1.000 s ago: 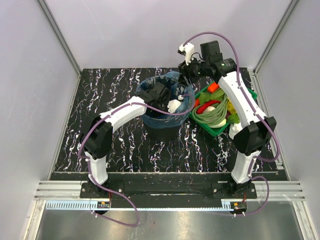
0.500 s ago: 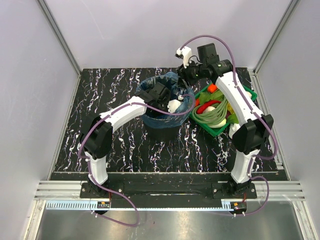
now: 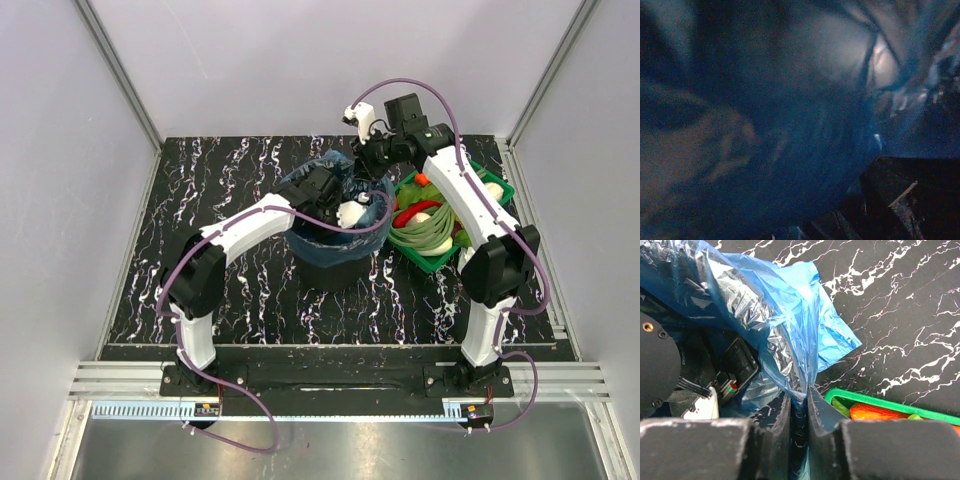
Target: Put the trash bags into the trash bin
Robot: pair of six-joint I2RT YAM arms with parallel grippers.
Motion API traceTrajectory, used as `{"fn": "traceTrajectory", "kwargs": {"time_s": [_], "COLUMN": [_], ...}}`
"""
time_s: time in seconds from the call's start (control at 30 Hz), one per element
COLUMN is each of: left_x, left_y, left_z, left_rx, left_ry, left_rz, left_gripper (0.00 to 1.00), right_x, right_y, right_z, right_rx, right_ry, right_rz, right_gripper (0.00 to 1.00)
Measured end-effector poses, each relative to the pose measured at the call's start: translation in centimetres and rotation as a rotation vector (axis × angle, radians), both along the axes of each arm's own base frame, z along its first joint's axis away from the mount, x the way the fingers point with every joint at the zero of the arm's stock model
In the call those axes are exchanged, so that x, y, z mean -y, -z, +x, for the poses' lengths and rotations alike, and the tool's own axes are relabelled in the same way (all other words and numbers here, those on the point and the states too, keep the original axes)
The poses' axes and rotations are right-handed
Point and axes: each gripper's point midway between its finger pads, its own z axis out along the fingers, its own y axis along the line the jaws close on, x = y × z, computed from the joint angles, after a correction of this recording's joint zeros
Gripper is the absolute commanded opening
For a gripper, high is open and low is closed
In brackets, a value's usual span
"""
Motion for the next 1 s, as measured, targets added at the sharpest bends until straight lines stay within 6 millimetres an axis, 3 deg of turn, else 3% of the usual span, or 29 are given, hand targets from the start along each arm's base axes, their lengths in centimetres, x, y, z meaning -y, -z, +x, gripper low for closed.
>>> {"fn": "traceTrajectory", "kwargs": {"time_s": [0.13,0.3,1.0], "left_x": [0.2,0.0,-0.3], "left_y": [0.0,0.5,3.0], "left_z": [-0.2,-0.7,-1.3], "left_rx": [0.002,-0.015,-0.104], "left_ry": [0.017,0.03,0.051], "left_rz": [0.004,0.025,0.105], "left_gripper": [0.97,0.96,0.97], "right_x": [-0.3,-0.5,-1.0], "right_y": [0.0,0.0,0.1], "right_z": [-0.2,-0.3,-0.3], "right_rx": [0.0,0.003,0.033], "right_ry": [-0.006,-0.01,-0.017], "right_rz": [-0.002,-0.005,-0.035], "right_gripper": [0.05,0.01,0.0]}}
